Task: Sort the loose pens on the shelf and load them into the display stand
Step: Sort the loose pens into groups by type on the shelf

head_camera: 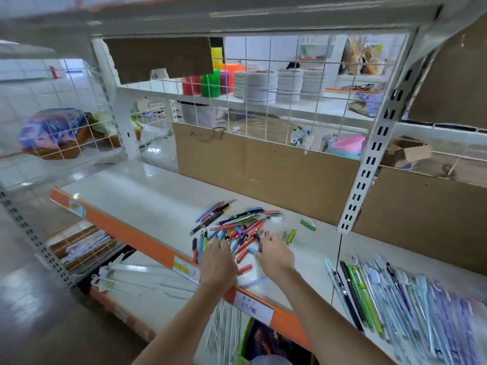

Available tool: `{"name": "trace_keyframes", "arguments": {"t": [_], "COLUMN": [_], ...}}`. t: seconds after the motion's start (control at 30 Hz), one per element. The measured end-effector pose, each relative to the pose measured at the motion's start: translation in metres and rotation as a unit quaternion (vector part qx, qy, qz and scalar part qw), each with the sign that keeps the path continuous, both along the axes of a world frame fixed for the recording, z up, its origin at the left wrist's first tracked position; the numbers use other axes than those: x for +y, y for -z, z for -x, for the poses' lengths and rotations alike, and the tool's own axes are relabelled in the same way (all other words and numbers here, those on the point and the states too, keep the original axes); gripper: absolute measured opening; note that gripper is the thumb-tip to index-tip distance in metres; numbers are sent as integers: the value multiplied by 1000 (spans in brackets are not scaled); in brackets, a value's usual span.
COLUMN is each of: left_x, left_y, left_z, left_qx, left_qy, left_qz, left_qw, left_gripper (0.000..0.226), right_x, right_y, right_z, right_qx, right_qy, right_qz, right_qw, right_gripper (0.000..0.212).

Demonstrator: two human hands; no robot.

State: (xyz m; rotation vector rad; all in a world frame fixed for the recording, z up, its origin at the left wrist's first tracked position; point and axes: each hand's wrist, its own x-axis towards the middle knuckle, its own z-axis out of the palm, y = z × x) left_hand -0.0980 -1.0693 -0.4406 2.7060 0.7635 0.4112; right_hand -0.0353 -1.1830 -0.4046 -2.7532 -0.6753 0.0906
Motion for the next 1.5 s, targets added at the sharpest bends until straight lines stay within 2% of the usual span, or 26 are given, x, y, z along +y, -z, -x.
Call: {"name": "trace_keyframes", "arguments": {"t": [0.07, 0.17, 0.23, 0.3, 0.4, 0.5, 0.57, 0.63, 0.77, 0.83, 0.9, 1.0, 1.1, 1.2, 1.37, 1.5], "left_x": [2, 4, 5, 5, -13, -47, -70, -86, -79, -69, -62, -60, -60, -58, -59, -59], "left_y": [0, 0, 3, 4, -7, -23, -26, -23, -5, -4, -3, 0, 6, 9, 7, 4], "left_z": [0, -1, -3, -3, 1, -2, -5, -8, -14, -11, -4, 1, -1, -1, -1, 1], "left_qx": [-4, 13, 20, 11, -45, -57, -68, -57, -33, -44, -52, -59, -64, -63, -73, -64], "left_qy": [1, 3, 15, 4, -15, 114, 229, 292, 269, 262, 266, 284, 327, 342, 358, 368], "left_qz": [-9, -6, -27, -42, -35, 26, 109, 130, 145, 120, 107, 113, 86, 66, 66, 72], "left_qw": [1000, 1000, 999, 999, 998, 991, 965, 946, 952, 956, 957, 950, 939, 935, 929, 925], "left_gripper": [10, 3, 12, 22, 21, 15, 6, 10, 20, 22, 13, 9, 15, 23, 21, 21], "right_x": [-3, -33, -66, -96, -121, -129, -132, -132, -133, -135, -136, -136, -136, -135, -134, -134], "right_y": [-3, -5, 2, 12, 24, 20, 17, 15, 14, 14, 15, 15, 16, 17, 17, 17], "right_z": [2, 7, 16, 29, 40, 41, 42, 44, 47, 45, 43, 41, 40, 40, 39, 39], "right_qx": [0, 52, 94, 125, 164, 187, 199, 203, 197, 203, 208, 235, 248, 246, 245, 258], "right_qy": [9, 45, 77, 102, 130, 153, 158, 160, 154, 150, 159, 172, 165, 147, 128, 121], "right_qz": [-26, -151, -240, -277, -339, -413, -447, -457, -440, -461, -474, -516, -544, -538, -527, -551], "right_qw": [1000, 986, 963, 947, 917, 878, 858, 851, 863, 851, 841, 805, 784, 792, 804, 785], "right_gripper": [24, 12, 22, 20, 14, 11, 11, 13, 9, 11, 11, 11, 10, 10, 11, 11]}}
